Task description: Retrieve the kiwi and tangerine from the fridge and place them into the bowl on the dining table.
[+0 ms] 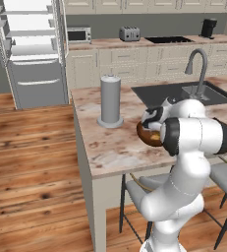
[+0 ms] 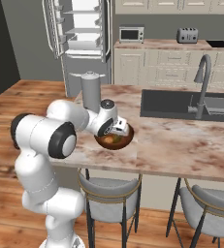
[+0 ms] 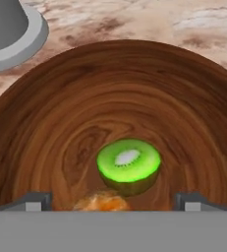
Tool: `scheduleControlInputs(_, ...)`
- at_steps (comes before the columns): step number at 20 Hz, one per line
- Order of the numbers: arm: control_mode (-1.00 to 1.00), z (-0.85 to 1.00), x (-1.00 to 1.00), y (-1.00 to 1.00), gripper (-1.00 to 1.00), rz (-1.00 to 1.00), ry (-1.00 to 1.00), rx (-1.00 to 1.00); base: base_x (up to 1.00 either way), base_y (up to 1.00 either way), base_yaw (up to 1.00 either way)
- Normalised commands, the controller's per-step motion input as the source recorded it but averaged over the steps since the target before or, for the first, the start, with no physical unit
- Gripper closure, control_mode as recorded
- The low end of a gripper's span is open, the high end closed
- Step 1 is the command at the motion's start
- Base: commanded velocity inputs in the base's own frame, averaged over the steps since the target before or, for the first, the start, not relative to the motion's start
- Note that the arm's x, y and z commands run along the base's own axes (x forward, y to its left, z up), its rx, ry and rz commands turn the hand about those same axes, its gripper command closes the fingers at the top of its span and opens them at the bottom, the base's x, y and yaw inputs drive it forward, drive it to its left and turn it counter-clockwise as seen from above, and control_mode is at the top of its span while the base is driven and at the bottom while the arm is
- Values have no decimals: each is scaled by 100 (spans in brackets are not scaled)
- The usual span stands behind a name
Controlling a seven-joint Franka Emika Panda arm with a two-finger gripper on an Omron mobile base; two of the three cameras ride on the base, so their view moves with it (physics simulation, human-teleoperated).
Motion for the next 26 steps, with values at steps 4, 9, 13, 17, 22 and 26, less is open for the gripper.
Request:
scheduleControlInputs(4,-100,61,-44,-12,-100,-1,-15,0,0,0,0)
scheduleControlInputs(9,-100,94,-98,-25,-100,-5,-17,0,0,0,0)
scheduleControlInputs(13,-100,100,-100,-17,-100,-5,-5,0,0,0,0)
scheduleControlInputs(17,-100,99,-100,-6,-100,-1,-3,0,0,0,0)
scheduleControlInputs(22,-100,93,-100,0,-100,0,-3,0,0,0,0)
scheduleControlInputs(26,-100,59,-100,0,-100,0,-12,-2,0,0,0)
